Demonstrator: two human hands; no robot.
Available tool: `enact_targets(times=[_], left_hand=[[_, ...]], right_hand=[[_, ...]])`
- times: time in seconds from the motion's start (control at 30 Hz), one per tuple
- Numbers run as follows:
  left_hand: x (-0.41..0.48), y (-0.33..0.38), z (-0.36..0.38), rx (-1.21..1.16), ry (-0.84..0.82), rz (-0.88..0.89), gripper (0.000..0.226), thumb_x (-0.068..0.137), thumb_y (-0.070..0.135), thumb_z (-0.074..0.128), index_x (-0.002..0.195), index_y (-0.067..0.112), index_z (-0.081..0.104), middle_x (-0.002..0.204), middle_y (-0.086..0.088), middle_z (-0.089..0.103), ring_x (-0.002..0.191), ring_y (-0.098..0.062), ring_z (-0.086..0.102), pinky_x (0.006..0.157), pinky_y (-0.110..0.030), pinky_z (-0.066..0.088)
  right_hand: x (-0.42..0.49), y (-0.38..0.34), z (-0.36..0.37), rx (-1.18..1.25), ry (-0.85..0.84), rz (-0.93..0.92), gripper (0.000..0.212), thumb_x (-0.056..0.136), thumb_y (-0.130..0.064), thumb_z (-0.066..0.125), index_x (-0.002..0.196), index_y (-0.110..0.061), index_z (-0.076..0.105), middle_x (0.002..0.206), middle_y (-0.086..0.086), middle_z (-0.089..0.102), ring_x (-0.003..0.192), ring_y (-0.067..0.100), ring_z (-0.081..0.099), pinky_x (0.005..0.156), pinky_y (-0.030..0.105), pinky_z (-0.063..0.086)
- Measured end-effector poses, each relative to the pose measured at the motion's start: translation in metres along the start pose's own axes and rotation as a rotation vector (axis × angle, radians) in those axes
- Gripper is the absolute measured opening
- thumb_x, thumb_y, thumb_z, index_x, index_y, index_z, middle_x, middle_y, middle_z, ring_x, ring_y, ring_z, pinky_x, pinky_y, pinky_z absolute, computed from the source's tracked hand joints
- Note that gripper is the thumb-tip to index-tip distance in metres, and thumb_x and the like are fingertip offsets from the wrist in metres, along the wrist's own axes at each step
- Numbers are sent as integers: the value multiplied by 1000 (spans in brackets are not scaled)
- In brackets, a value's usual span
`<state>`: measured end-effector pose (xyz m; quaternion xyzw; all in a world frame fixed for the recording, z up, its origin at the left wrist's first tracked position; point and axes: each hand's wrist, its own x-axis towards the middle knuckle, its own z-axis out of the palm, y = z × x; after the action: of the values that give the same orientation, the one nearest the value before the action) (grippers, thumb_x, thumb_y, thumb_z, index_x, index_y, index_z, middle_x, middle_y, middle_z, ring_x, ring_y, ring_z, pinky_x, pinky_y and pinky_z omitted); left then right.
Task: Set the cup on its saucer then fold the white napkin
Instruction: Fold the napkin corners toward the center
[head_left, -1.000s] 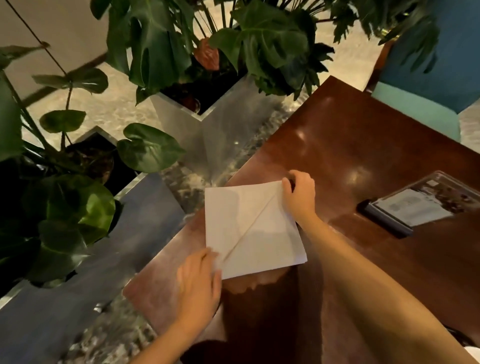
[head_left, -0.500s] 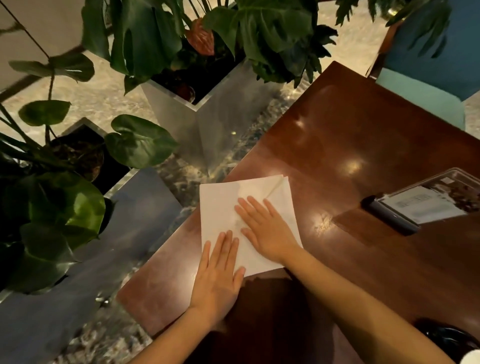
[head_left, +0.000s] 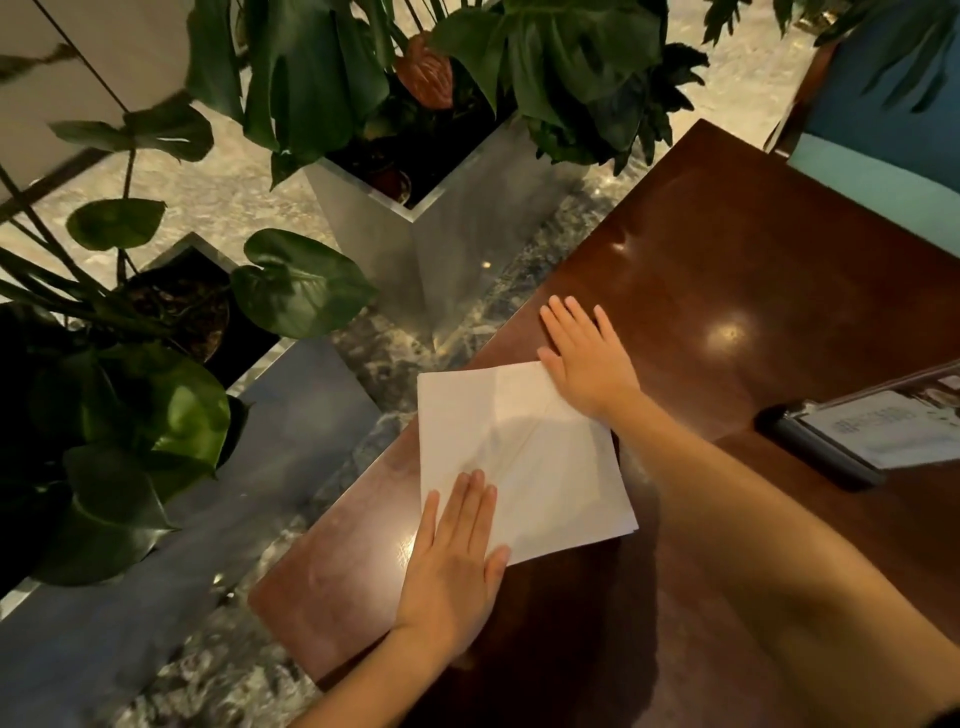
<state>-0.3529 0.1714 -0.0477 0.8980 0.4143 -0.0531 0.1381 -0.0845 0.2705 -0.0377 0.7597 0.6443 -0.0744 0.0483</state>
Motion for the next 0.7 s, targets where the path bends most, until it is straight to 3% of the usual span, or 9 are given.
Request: enact_targets(times=[0.13,0.27,0.4,0.53,0.7], left_hand=[[-1,1,0,5,2,9,62,96,47,6,145,10,14,154,-6,21,143,-21,8,109,-45,15],[0,2,0,26,17,29,62,95,44,20,144,6,22,152,-11,26,143,-24,13,109,-47,18],[-1,2,4,67,34,46,61,97,41,14,143,4,30,153,-13,24,143,-26,15,111,-47,17],[0,-1,7,65,38,36,60,96,41,14,143,5,30,153,-11,24,143,-23,14,112,-45,14],[1,-3,6,36,46,41,60,97,42,16,144,7,27,153,-10,25,143,-23,9,111,-44,11]], right_hand=[[2,6,-12,84,66,181,59,99,-45,14,150,-16,4,159,2,1,146,18,-5,119,41,-3],[-67,-49,-9,206,181,12,57,99,-39,11,147,-8,21,155,12,23,144,27,13,116,42,5],[-150,-101,33,220,67,-77,57,100,-40,2,149,-12,12,155,6,19,144,23,14,110,42,14],[-149,-84,39,182,28,-35,58,98,-48,11,148,-18,14,157,0,16,144,20,16,112,43,12],[-134,-44,33,86,-11,-12,63,96,-55,11,150,-23,9,158,-1,9,146,21,4,114,45,7]])
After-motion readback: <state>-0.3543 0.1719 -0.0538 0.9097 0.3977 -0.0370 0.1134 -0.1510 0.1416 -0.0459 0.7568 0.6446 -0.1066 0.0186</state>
